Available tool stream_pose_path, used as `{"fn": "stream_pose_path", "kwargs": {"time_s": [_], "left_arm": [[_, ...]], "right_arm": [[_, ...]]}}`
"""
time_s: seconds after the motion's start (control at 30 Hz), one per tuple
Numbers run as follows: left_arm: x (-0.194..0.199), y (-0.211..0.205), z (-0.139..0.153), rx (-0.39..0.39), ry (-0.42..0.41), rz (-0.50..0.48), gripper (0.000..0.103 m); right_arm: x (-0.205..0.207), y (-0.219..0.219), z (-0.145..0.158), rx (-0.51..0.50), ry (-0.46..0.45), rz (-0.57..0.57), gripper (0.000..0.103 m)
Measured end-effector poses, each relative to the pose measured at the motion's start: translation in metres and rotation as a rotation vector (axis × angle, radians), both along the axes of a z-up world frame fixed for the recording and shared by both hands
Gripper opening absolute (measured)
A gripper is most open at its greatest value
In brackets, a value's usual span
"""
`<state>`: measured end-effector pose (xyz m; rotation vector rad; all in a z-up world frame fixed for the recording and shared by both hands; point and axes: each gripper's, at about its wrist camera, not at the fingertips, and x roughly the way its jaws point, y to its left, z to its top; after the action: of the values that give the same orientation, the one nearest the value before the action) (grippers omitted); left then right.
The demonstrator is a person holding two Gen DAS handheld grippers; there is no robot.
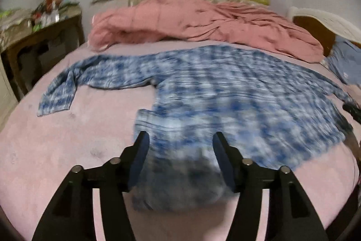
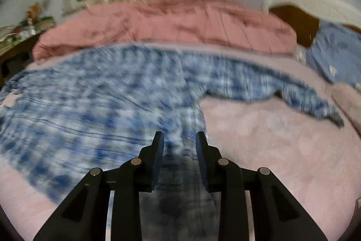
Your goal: Fold large clothes
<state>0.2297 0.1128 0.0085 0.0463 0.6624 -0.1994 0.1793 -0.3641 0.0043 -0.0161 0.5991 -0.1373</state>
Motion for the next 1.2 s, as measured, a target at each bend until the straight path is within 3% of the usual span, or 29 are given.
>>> {"fn": "stream_pose_path", "kwargs": {"time_s": [0.03, 0.1, 0.13, 0.17, 0.23, 0.33, 0.43, 0.57, 0.67, 0.7, 0.73, 0.77, 0.8, 0.83, 0.93, 1.07, 1.2], "left_arm": [[-0.008, -0.008, 0.001, 0.002, -0.008, -0.024, 0.060], [-0.019, -0.026, -0.002, 0.027, 0.007, -0.090, 0.066], [-0.023, -0.034, -0.006, 0.053, 0.020, -0.116, 0.068], [-0.028, -0.043, -0.013, 0.094, 0.038, -0.144, 0.078], [-0.034, -0.059, -0.029, 0.196, 0.080, -0.174, 0.089], [-0.032, -0.070, -0.044, 0.271, 0.113, -0.178, 0.089], [-0.022, -0.073, -0.052, 0.319, 0.102, -0.117, 0.089], [-0.010, -0.070, -0.054, 0.332, 0.080, -0.064, 0.090], [0.003, -0.059, -0.054, 0.351, 0.065, 0.021, 0.079], [0.006, -0.055, -0.055, 0.349, 0.068, 0.048, 0.069], [0.011, -0.050, -0.055, 0.344, 0.075, 0.076, 0.062], [0.015, -0.045, -0.055, 0.333, 0.083, 0.096, 0.047], [0.018, -0.041, -0.057, 0.323, 0.094, 0.103, 0.036], [0.021, -0.038, -0.058, 0.310, 0.107, 0.098, 0.032], [0.018, -0.038, -0.060, 0.325, 0.096, 0.108, 0.005], [-0.002, -0.041, -0.051, 0.334, 0.028, 0.108, 0.003], [-0.021, -0.028, -0.042, 0.235, 0.041, 0.097, 0.002]], "right_arm": [[-0.008, 0.006, 0.003, 0.014, -0.017, 0.017, 0.058], [-0.024, 0.018, 0.006, 0.045, -0.044, 0.058, 0.075], [-0.034, 0.029, 0.005, 0.041, -0.049, 0.097, 0.075], [-0.040, 0.038, 0.003, 0.028, -0.037, 0.132, 0.076], [-0.050, 0.053, -0.006, 0.011, 0.012, 0.201, 0.083], [-0.055, 0.074, -0.026, -0.063, 0.110, 0.269, 0.083], [-0.045, 0.085, -0.042, -0.163, 0.184, 0.204, 0.083], [-0.031, 0.073, -0.047, -0.155, 0.219, 0.067, 0.086], [-0.025, 0.064, -0.048, -0.225, 0.200, -0.037, 0.086], [-0.024, 0.060, -0.048, -0.226, 0.200, -0.046, 0.084], [-0.022, 0.056, -0.047, -0.222, 0.201, -0.050, 0.074], [-0.019, 0.052, -0.048, -0.217, 0.204, -0.052, 0.066], [-0.017, 0.047, -0.049, -0.217, 0.210, -0.057, 0.048], [-0.015, 0.043, -0.051, -0.213, 0.227, -0.069, 0.033], [-0.015, 0.032, -0.050, -0.161, 0.224, -0.083, 0.010], [-0.028, 0.029, -0.043, -0.124, 0.158, -0.087, 0.004], [-0.052, 0.027, -0.035, -0.097, 0.111, -0.105, 0.003]]}}
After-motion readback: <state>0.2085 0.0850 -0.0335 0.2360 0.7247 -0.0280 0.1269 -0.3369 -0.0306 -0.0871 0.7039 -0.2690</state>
